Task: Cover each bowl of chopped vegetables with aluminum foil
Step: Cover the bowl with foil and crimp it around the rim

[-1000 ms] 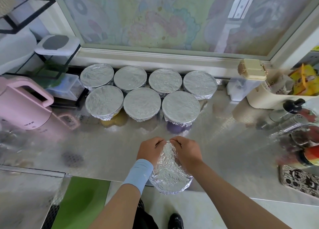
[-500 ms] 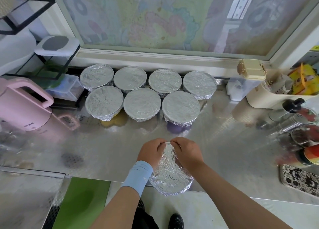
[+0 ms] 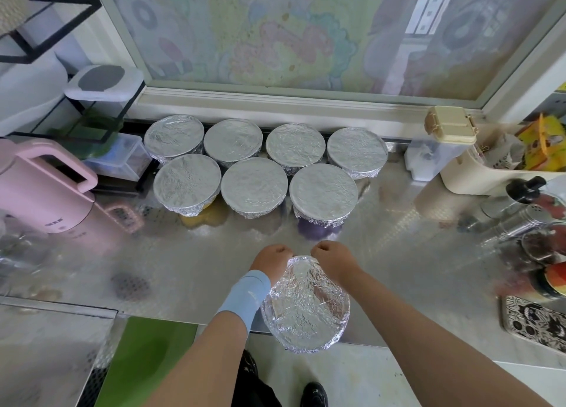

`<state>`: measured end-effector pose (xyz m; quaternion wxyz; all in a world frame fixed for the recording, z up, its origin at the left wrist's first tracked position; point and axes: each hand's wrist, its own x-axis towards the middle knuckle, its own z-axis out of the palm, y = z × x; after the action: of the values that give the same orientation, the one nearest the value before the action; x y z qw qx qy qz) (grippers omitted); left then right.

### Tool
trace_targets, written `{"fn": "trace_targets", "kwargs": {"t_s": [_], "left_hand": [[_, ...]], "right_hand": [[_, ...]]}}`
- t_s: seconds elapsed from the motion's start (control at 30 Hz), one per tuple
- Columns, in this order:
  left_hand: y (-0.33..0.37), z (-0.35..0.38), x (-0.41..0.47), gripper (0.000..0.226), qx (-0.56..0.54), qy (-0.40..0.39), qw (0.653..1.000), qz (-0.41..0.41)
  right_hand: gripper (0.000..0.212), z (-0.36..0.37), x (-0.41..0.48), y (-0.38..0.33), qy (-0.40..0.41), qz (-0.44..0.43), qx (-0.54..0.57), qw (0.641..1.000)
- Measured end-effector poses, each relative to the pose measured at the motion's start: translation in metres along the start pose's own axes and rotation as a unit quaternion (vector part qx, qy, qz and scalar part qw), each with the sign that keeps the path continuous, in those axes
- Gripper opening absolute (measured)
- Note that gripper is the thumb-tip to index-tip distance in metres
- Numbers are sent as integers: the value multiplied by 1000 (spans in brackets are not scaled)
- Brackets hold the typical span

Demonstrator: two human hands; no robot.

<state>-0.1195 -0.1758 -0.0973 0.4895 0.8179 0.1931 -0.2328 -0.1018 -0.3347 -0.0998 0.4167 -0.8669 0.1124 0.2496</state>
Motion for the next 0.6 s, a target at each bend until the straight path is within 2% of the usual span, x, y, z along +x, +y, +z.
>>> {"fn": "trace_targets", "kwargs": {"t_s": [0.13, 0.23, 0.3, 0.37, 0.4, 0.47, 0.5, 0.57, 0.6], "left_hand": [[-3, 0, 19, 11, 24, -50, 998, -19], [-2, 2, 20, 12, 15, -20, 999, -28], [1, 1, 10, 15, 29, 55, 998, 27], [0, -1, -3, 14, 61, 132, 979, 144], [0, -2, -9, 16, 80, 133, 968, 196], [-3, 1, -14, 21, 148, 88, 949, 262], [-9, 4, -13, 22, 178, 76, 940, 280], [-16, 9, -11, 23, 211, 89, 927, 298], [-18, 11, -12, 21, 222, 108, 920, 306]], "right_hand": [[19, 2, 5, 1, -5, 8, 62, 998], [21, 4, 11, 3, -4, 12, 59, 998], [22, 4, 13, 4, -4, 16, 52, 999], [24, 4, 13, 6, 2, 12, 42, 999], [25, 4, 12, 6, 10, 2, 31, 999], [24, 4, 8, 9, 64, -56, -35, 996], [18, 6, 4, 11, 121, -111, -89, 982], [3, 9, -5, 16, 227, -246, -179, 925], [6, 12, -9, 18, 258, -303, -208, 893]]}}
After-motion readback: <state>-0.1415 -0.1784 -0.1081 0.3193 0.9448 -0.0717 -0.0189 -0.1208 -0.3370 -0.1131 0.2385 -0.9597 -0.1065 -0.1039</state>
